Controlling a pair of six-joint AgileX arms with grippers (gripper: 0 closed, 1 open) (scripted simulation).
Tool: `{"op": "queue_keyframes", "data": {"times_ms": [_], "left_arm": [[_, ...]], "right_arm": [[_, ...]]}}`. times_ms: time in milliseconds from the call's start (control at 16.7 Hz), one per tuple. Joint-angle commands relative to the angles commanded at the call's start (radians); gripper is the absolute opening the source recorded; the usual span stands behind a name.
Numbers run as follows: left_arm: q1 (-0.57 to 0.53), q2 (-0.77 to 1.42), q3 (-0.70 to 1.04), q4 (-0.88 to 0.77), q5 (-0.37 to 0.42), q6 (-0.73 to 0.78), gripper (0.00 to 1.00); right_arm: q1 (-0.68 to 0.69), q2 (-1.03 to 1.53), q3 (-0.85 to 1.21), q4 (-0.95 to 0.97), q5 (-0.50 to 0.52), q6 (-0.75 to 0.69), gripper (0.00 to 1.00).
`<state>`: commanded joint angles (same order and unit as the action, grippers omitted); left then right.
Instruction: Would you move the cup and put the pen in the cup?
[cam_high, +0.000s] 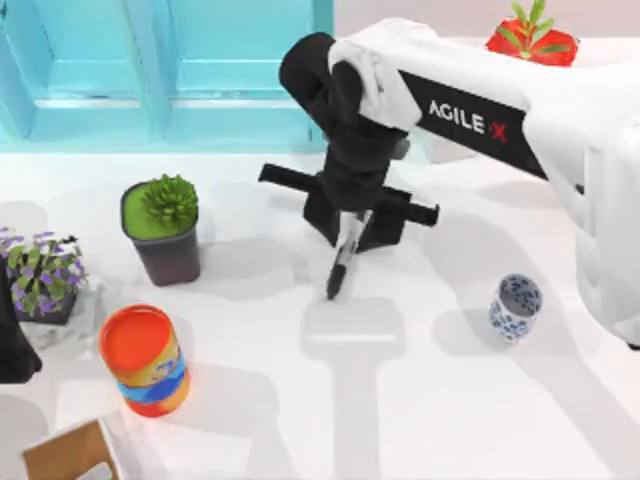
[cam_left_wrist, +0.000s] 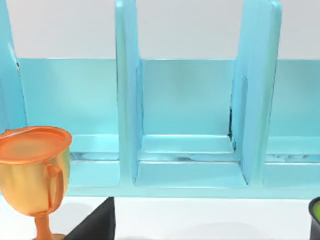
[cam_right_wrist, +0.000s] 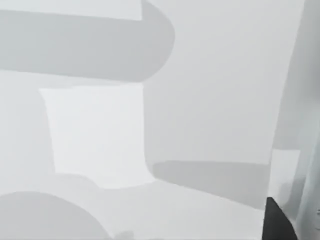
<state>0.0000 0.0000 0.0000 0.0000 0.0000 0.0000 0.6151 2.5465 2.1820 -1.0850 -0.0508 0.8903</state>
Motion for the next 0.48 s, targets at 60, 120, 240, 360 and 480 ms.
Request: {"op": "queue_keyframes", "data": {"times_ms": [60, 120, 240, 360, 480], "left_arm": [[0.0, 0.0, 0.0, 0.0, 0.0, 0.0, 1.0], [0.0, 0.0, 0.0, 0.0, 0.0, 0.0, 1.0], [0.0, 0.0, 0.0, 0.0, 0.0, 0.0, 1.0], [0.0, 0.0, 0.0, 0.0, 0.0, 0.0, 1.0], [0.0, 0.0, 0.0, 0.0, 0.0, 0.0, 1.0]], "right_arm": [[0.005, -0.012, -0.008, -0.001, 0.0, 0.003, 0.0], [0.012, -0.032, -0.023, -0.004, 0.0, 0.008, 0.0], [0.031, -0.091, -0.069, -0.016, 0.002, 0.027, 0.0], [0.055, -0.167, -0.13, -0.034, 0.005, 0.053, 0.0], [0.082, -0.251, -0.196, -0.053, 0.007, 0.08, 0.0]]}}
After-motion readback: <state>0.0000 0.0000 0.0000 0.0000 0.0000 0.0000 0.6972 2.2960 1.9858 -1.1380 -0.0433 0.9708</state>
